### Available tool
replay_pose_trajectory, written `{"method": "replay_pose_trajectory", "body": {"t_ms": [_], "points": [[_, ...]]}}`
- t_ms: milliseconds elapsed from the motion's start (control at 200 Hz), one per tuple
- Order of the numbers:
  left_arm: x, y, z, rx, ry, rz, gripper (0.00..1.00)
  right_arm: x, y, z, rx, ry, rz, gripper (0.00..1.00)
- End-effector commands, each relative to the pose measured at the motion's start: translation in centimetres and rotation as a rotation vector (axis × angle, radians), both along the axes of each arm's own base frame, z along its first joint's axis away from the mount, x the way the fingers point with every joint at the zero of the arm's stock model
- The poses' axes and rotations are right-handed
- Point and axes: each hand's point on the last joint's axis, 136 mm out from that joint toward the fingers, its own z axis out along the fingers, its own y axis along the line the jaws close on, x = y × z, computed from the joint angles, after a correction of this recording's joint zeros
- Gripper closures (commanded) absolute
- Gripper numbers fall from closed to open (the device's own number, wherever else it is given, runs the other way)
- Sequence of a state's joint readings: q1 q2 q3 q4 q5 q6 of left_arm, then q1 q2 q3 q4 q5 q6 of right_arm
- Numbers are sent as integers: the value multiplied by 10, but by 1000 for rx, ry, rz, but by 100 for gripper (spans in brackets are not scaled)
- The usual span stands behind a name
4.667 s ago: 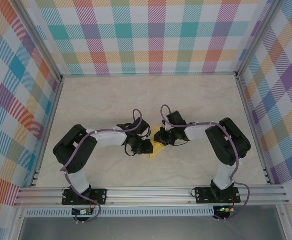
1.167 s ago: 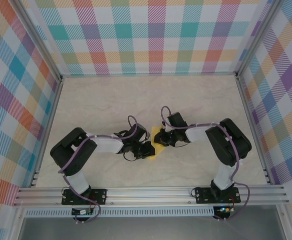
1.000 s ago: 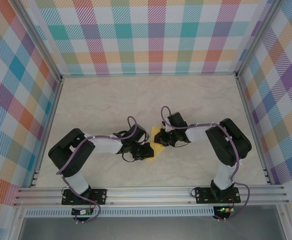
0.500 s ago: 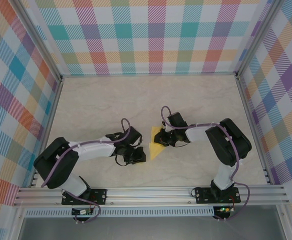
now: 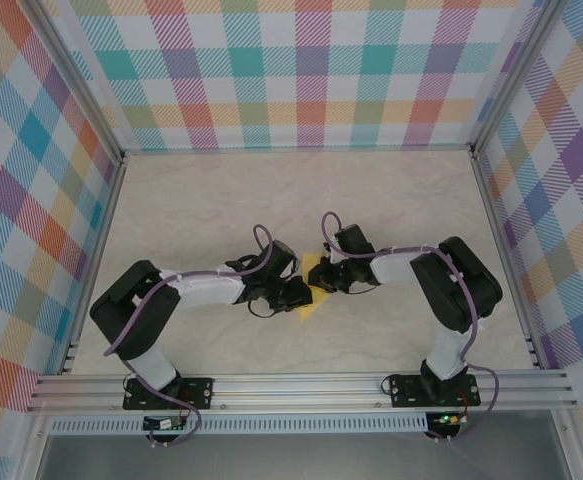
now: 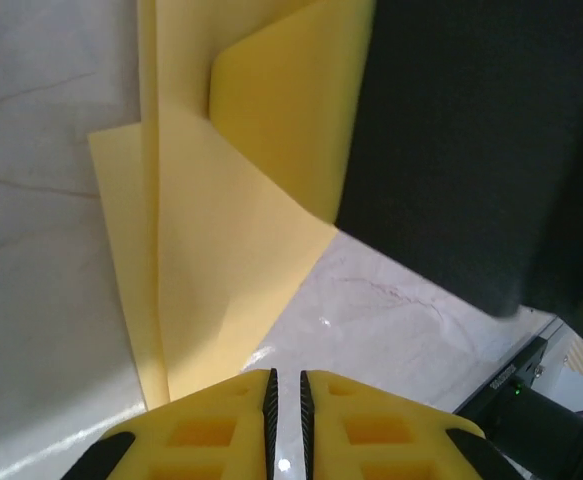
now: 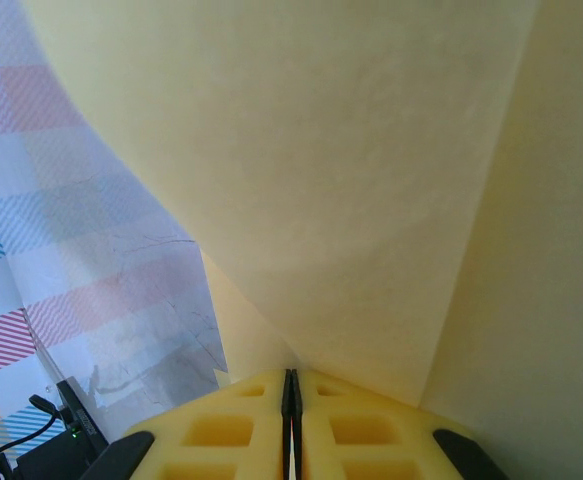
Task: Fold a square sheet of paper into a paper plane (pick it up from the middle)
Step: Fourth fold the wing at the center of the table.
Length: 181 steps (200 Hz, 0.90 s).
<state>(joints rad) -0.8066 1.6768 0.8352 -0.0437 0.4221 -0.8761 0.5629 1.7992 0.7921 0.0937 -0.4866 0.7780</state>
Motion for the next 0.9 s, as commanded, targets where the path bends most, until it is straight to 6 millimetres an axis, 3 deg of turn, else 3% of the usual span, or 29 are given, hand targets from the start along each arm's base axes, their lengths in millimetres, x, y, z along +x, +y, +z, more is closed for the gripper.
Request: {"method": "replay_pose_trajectory", "body": {"t_ms": [0,95,285,440,655,735,900], "points": [[0,-15,-2,-48,24,-9,84,-31,-35,-50,-187,161,-40,88],[-6,-13,-14,-37,58,-10,84,-31,-36,-50,-190,160,-38,88],[-33,24,-46,121,142,-22,85,-32,-37,-51,-202,165,-37,88],[-56,46,-56,179,173,-61,85,-33,-39,-53,-213,168,-35,88],[-63,45,-41,146,148,-129,85,-35,-40,-54,-211,171,-36,88],[-54,42,-28,134,102,-116,85,-35,-39,-53,-198,177,-46,88],[-17,44,7,98,-25,44,86,-36,-39,-51,-155,204,-134,88]]}}
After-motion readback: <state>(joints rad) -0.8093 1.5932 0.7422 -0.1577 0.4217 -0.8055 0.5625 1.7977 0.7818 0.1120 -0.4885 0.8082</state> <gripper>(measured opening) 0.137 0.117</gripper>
